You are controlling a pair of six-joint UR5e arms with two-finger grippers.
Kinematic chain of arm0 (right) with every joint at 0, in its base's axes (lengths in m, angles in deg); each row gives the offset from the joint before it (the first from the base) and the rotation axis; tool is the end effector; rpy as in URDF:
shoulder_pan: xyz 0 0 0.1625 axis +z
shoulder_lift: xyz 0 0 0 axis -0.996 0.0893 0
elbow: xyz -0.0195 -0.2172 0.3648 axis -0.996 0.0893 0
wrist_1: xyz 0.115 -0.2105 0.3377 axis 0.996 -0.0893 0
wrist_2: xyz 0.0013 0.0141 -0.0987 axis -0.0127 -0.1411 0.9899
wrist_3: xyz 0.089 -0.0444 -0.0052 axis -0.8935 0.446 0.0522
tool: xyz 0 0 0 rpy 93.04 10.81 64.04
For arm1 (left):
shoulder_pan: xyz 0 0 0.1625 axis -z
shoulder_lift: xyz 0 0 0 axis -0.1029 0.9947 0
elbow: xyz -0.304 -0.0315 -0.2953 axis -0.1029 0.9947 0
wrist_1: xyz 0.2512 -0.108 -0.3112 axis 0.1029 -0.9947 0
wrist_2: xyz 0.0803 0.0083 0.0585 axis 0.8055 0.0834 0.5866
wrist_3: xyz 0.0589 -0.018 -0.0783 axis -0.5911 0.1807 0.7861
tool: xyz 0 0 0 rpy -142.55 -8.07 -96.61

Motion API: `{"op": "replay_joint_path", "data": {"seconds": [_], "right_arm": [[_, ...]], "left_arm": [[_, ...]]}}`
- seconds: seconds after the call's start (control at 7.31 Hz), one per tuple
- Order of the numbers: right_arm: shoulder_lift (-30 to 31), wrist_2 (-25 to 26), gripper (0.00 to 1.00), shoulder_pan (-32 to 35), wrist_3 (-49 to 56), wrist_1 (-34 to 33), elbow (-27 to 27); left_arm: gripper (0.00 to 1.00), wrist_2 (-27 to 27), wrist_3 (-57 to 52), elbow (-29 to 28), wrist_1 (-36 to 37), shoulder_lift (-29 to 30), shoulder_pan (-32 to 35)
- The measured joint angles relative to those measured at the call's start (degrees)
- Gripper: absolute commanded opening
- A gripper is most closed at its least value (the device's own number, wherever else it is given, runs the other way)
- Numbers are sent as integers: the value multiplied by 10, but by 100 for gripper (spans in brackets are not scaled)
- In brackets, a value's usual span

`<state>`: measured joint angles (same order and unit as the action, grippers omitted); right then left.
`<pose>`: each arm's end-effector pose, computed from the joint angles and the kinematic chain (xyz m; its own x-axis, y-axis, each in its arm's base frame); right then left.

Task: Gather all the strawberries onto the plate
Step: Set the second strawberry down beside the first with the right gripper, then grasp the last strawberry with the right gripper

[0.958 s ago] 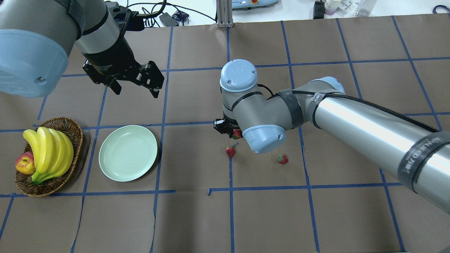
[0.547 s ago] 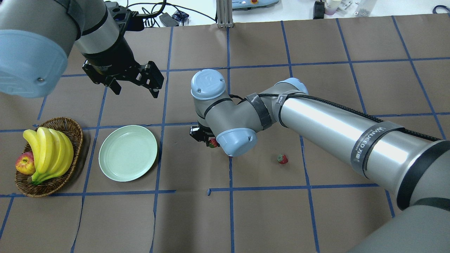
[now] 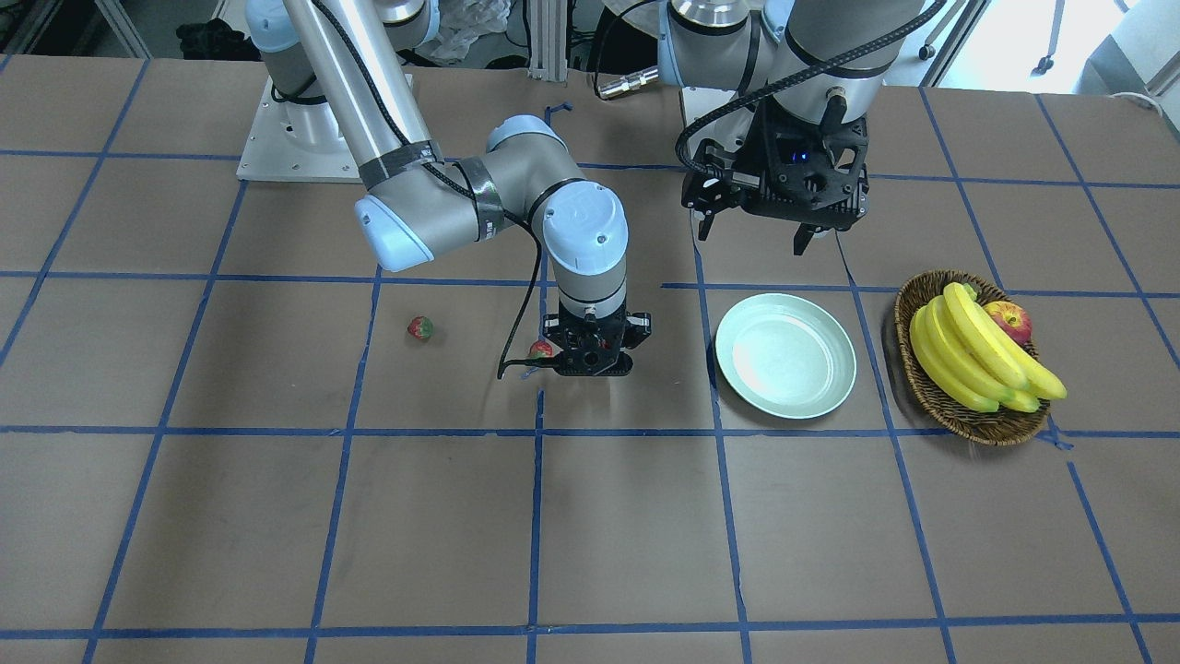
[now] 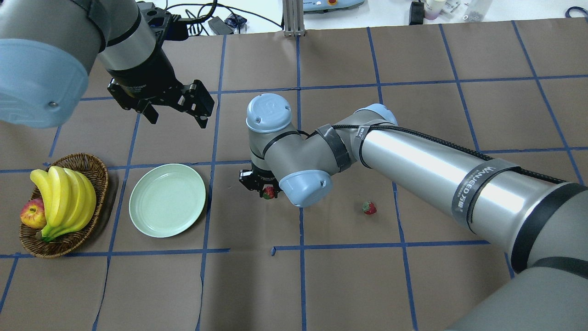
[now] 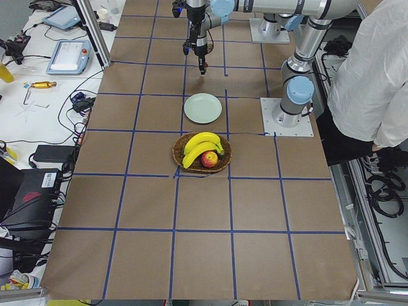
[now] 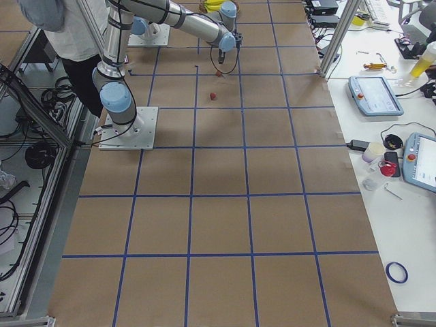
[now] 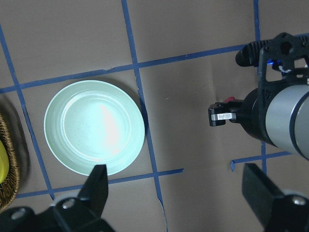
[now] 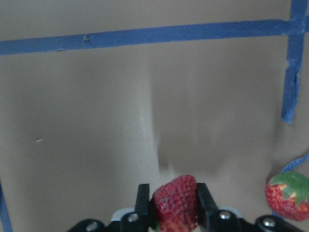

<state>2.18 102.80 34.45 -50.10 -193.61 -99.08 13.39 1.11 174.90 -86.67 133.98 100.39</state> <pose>0.4296 -0.4613 0.1959 -0.9919 0.0489 -0.1171 0.0370 0.9941 0.1017 -0.1723 -0.4802 0.4791 -0.9887 0.1499 0.0088 0.1499 0.9887 -0.0071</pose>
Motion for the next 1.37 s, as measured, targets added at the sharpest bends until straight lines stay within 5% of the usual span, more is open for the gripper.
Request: {"op": "replay_joint_path", "data": {"seconds": [0.55, 1.09, 1.23, 1.37], "right_arm": [[38, 30, 100, -28, 35, 9, -31], [139, 63, 100, -173, 210, 10, -175], [154, 71, 98, -189, 232, 7, -209], [160, 74, 84, -195, 240, -3, -233]], "left_arm": [[100, 0, -1, 0, 0, 0, 0], [100, 0, 1, 1, 0, 2, 0], [100, 0, 1, 1, 0, 2, 0], [100, 0, 1, 1, 0, 2, 0]]}}
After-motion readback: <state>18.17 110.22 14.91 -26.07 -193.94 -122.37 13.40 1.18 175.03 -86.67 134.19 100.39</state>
